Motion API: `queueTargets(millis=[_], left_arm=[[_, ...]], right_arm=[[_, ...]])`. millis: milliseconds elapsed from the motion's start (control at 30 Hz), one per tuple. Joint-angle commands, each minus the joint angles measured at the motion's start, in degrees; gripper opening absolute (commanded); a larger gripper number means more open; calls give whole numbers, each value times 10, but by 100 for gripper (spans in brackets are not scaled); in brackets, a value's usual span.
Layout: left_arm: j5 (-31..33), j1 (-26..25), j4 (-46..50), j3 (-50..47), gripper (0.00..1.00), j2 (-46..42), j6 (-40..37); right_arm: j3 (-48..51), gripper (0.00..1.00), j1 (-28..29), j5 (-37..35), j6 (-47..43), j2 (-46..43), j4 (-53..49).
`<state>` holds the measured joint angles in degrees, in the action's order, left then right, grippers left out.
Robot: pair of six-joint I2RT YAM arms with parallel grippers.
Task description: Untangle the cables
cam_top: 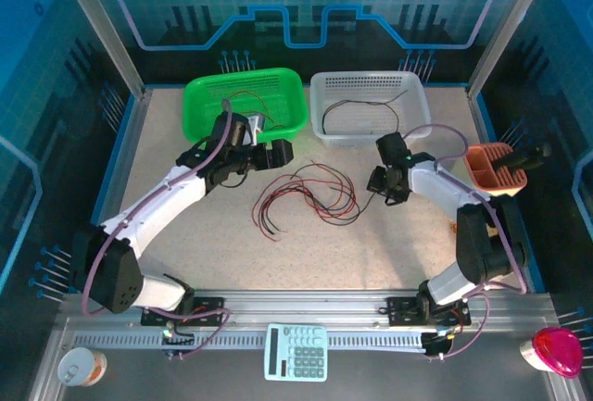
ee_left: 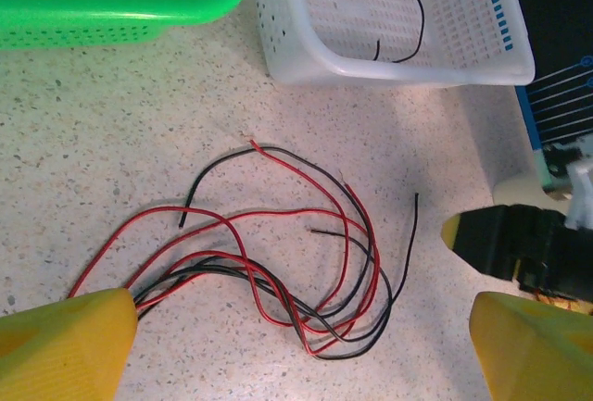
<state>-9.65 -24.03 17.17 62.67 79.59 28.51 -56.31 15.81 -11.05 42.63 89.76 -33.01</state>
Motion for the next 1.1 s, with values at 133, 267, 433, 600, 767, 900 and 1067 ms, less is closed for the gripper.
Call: queueTargets(millis=[133,267,433,600,767,900,1067], left_arm=[[7,-12,-45,-15,94,-21,21],[7,-14,-41,-18,95,-22,16],[7,-15,-38,-18,95,-24,13],[9,-15,-35,-16,95,-30,12],[11,-18,-28,-12,96,-38,11],[14,-19,-19,-9,96,-47,0],[8,-19,-21,-14,98,-57,-24]], right_arm=[[-45,46,12,-36,16,66,-15],[-50,43,17,-32,16,85,-5],[-57,41,25,-28,16,110,3],[-51,33,27,-23,16,124,13],[-32,22,28,-15,15,120,31],[-15,1,33,-10,7,99,40],[1,0,55,-20,-1,9,35]])
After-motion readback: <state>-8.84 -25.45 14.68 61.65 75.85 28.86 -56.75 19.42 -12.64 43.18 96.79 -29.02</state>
